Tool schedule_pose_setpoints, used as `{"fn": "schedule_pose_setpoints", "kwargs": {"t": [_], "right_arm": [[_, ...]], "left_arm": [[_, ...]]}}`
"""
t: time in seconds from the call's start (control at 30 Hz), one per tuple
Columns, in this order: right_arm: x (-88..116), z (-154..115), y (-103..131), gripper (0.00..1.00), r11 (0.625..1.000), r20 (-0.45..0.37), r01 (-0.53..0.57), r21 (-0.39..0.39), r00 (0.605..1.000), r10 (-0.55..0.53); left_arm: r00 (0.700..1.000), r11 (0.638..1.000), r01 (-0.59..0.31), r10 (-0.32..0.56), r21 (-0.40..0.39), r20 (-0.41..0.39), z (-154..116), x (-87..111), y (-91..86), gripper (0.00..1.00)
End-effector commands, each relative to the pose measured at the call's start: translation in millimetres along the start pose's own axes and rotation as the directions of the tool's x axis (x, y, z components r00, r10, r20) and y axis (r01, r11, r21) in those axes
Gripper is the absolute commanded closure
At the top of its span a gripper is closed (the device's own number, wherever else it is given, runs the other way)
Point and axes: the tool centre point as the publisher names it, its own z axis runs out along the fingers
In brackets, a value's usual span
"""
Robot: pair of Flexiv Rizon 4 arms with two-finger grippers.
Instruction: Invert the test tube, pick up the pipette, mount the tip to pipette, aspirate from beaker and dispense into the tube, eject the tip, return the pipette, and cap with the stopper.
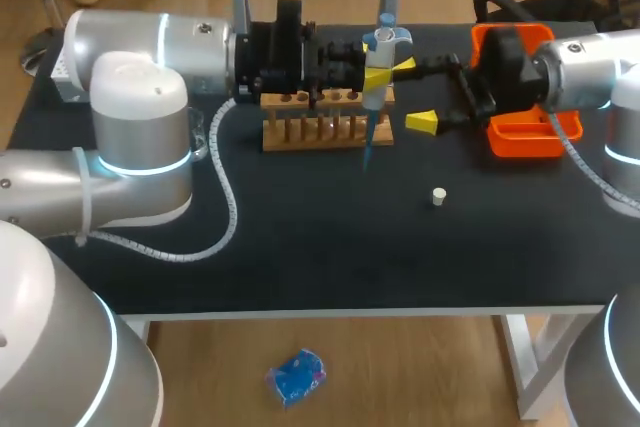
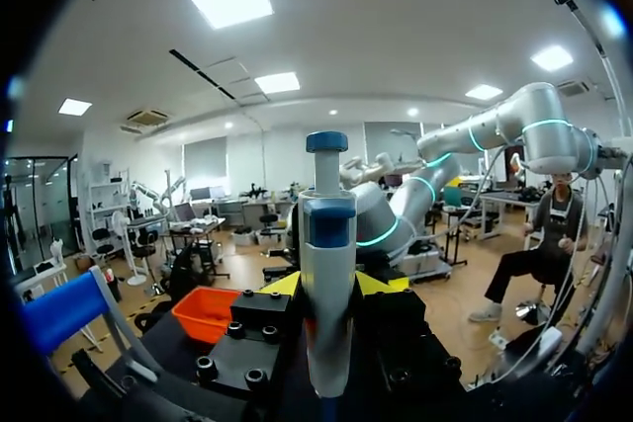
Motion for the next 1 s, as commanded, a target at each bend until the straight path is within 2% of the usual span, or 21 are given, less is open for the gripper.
{"fn": "schedule_pose_setpoints", "kwargs": {"t": [0.03,0.7,0.8,0.93,1.0], "right_arm": [[1,7,2,0.00,1.000,0.009,0.013,0.020,1.000,-0.013],[-17,26,-4,0.00,1.000,0.009,-0.009,-0.027,1.000,0.009],[-19,28,-5,0.07,0.999,0.008,-0.014,-0.034,1.000,0.014],[-22,30,-6,0.28,0.999,0.008,-0.016,-0.041,1.000,0.016],[-23,31,-5,0.33,0.999,0.008,-0.016,-0.043,1.000,0.017]], "left_arm": [[1.000,1.000,0.014,-0.014,-0.004,0.011,4,-0.7,2.2,1.00],[0.998,0.999,0.043,-0.044,0.013,0.034,10,0.7,11.8,1.00],[0.998,0.999,0.046,-0.047,0.013,0.033,11,1.3,13.2,1.00],[0.998,0.999,0.049,-0.049,0.013,0.033,11,2.2,15.3,1.00],[0.998,0.999,0.050,-0.051,0.013,0.034,11,2.4,16.2,1.00]]}}
